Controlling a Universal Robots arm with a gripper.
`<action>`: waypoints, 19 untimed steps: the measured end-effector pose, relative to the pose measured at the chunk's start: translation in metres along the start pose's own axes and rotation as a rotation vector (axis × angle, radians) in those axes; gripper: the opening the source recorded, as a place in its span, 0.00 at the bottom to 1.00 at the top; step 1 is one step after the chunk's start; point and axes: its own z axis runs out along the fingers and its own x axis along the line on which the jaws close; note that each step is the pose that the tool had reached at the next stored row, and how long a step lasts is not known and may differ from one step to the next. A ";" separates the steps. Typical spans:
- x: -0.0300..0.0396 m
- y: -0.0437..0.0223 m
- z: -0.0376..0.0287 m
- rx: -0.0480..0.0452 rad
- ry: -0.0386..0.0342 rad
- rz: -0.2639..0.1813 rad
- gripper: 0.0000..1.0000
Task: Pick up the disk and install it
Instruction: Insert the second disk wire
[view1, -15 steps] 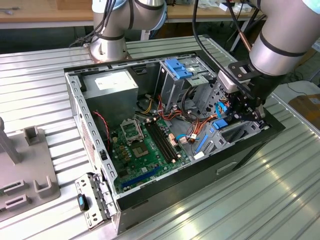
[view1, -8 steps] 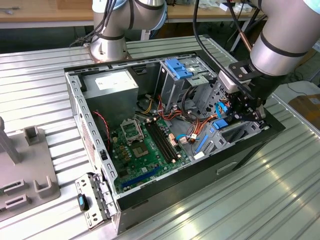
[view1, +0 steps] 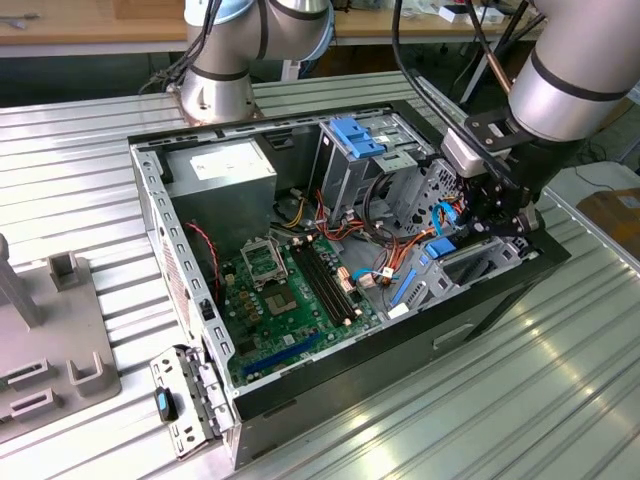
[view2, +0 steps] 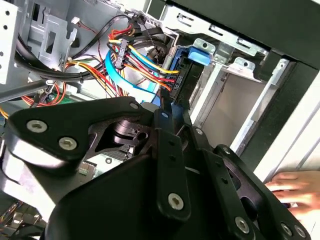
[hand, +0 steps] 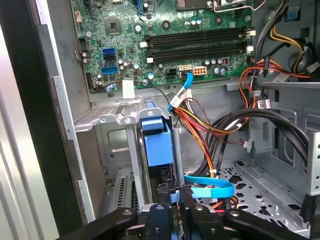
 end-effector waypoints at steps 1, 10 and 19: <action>-0.0007 -0.0012 -0.0068 0.0000 -0.0001 0.000 0.22; -0.0015 -0.0028 -0.0157 0.0000 -0.0001 0.000 0.22; -0.0016 -0.0030 -0.0167 0.0000 0.0002 0.000 0.22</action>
